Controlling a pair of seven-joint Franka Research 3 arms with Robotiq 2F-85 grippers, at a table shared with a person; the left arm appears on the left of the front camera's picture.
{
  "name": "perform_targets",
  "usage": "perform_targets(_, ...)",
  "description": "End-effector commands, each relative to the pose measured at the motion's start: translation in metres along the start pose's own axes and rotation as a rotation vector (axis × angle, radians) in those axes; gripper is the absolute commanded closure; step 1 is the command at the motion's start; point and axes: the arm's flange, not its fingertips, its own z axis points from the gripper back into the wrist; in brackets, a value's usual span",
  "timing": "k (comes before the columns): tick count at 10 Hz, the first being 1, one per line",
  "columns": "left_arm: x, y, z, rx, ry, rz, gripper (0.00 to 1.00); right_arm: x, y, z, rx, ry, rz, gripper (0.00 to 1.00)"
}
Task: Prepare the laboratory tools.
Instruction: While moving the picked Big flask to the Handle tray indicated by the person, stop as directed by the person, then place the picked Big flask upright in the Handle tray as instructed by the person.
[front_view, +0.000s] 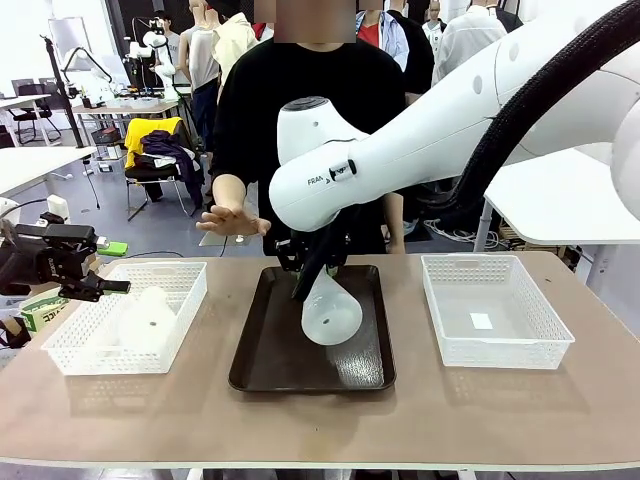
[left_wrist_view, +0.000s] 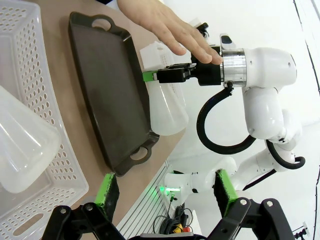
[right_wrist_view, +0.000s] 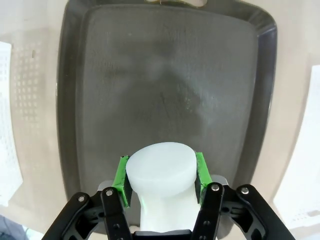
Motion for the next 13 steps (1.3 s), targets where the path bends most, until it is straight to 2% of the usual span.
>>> perform_targets(1,0.0002,-0.0014,0.0015,-0.015,-0.006,-0.003,0.00,-0.0023,0.0018,-0.0019,-0.003,0.004,0.006,1.00)
perform_targets(13,0.0002,-0.0014,0.0015,-0.015,-0.006,-0.003,0.00,-0.0023,0.0018,-0.0019,-0.003,0.004,0.006,1.00)
